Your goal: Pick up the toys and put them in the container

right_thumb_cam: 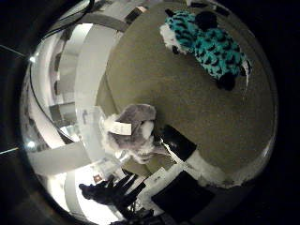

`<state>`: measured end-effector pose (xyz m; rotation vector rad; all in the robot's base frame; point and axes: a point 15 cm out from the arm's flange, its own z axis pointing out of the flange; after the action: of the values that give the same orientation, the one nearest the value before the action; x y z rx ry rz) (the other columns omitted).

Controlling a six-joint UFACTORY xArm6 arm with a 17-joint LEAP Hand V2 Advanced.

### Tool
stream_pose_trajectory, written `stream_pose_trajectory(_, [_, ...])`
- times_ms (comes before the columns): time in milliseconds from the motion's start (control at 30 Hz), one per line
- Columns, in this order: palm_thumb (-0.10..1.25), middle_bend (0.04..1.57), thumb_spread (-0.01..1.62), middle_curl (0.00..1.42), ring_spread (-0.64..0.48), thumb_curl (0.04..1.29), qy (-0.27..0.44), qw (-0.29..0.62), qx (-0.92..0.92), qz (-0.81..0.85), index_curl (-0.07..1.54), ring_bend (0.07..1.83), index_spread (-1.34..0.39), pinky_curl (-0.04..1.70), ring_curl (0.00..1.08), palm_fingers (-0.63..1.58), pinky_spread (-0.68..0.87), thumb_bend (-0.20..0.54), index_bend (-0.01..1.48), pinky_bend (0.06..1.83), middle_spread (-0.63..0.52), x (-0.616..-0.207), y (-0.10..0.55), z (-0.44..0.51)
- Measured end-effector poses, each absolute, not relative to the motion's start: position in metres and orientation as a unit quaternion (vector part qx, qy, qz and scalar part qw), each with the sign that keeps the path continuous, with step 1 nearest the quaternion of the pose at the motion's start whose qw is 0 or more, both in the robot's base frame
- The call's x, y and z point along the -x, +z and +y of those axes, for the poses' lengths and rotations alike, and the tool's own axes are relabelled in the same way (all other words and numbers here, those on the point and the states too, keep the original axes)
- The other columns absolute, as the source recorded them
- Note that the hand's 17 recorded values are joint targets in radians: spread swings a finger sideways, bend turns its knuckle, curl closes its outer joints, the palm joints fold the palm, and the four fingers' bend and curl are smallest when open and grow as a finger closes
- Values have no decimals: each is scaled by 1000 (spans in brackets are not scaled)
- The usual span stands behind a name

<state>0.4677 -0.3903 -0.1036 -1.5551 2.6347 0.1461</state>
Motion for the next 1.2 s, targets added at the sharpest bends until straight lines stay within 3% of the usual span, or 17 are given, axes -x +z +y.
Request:
stream_pose_trajectory(367, [468,173,1087,291,282,308,50,36,493,868,367,249,-5,85,230,151,397,-29,225,460,284,-463,-118,-388])
stream_pose_trajectory(733, [466,175,1080,256,297,300,65,30,483,873,408,183,-15,93,215,180,420,-21,353,403,280,-456,-136,-378])
stream_pose_trajectory(933, [600,207,1051,274,274,327,68,29,480,874,443,189,-83,72,192,325,419,-7,529,305,248,-455,-140,-376])
stream_pose_trajectory(1200, [892,280,964,325,210,398,66,29,477,876,505,174,-245,39,153,506,411,-7,713,199,94,-455,-142,-376])
